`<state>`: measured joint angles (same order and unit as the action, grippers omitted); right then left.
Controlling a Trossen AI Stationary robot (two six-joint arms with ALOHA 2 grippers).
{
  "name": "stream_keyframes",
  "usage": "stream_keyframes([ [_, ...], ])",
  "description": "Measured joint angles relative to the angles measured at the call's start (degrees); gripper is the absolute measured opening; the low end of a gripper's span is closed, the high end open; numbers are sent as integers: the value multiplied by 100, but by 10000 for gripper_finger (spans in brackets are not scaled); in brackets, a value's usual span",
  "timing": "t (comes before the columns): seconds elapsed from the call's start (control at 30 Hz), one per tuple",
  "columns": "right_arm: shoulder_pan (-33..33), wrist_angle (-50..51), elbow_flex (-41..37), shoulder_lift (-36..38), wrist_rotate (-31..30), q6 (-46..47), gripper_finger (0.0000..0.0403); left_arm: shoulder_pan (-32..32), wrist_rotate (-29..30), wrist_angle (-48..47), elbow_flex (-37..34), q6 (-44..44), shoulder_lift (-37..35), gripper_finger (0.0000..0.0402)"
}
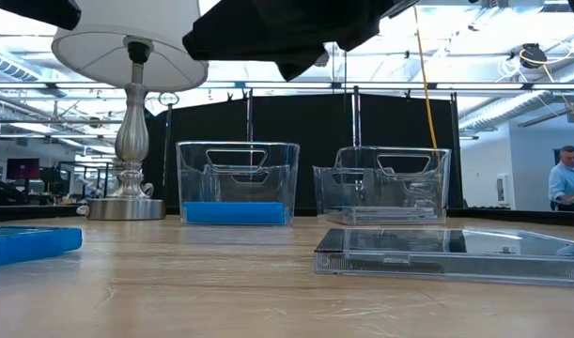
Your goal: Pick & place jewel cases by type
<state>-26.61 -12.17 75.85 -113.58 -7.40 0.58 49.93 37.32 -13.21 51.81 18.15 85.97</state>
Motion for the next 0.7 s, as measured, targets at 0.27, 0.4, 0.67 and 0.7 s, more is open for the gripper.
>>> stream_keyframes([
  [0.27,48,-840,-450,4,0,15,4,-49,3,188,-201,124,-2,241],
  [0.4,95,-2295,-957,6,-8,131,4,-138,-166,483,-216,387,-2,241],
  [0.67,144,-4279,-1673,7,-45,929,4,-59,-587,610,-216,955,-2,241],
  [0.7,144,-4339,-1711,7,-132,942,4,-28,-572,570,-216,1047,-2,241],
])
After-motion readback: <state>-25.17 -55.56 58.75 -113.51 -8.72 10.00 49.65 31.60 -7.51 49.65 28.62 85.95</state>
